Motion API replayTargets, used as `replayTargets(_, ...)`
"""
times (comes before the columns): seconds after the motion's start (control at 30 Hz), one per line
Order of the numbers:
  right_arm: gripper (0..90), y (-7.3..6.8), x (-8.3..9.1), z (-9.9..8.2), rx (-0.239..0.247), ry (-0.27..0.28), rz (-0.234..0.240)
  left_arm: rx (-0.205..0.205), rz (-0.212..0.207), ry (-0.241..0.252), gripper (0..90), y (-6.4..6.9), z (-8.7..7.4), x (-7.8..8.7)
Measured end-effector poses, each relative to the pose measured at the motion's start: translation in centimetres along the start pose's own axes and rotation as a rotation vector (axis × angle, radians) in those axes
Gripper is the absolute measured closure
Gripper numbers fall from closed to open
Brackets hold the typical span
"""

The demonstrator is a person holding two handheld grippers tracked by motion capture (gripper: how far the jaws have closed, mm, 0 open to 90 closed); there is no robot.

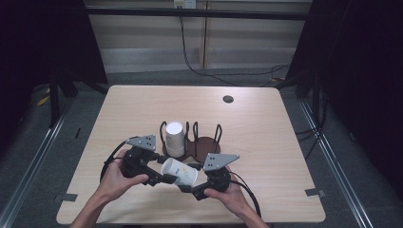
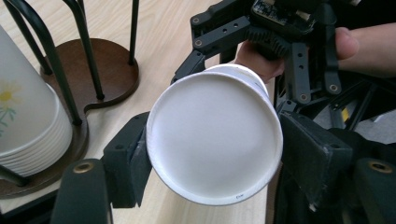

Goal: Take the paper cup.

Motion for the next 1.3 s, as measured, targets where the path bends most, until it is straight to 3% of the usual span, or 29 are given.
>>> replayTargets(0.57,26.2,0.1,0.3,-0.3,-0.015,-0.025,0.009,0.000,0.026,-0.022,17.4,-0.3,-0.3,-0.5)
replayTargets(0.73,26.2,0.1,0.5,-0.3,-0.042,-0.019,0.021,0.050,0.022,0.015,18.2,-0.3,-0.1,-0.2)
replayTargets(1.1,26.4,0.3,1.0,-0.4,-0.052,-0.044,0.011,0.019,0.040,-0.010,17.0,-0.6,-0.6,-0.4)
replayTargets(1.3,26.6,0.5,1.3,-0.7,-0.061,-0.079,0.008,-0.001,0.077,-0.026,16.7,-1.1,-1.2,-0.7)
Point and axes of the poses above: each handheld gripper's, and its own axes: x roughly backward along the jaws, z roughly out of its top, y roughly to its right, the point moved 10 cm from there along -x, roughly forward along the jaws, and after that the axes turned 11 degrees about z, right-handed, at the moved point
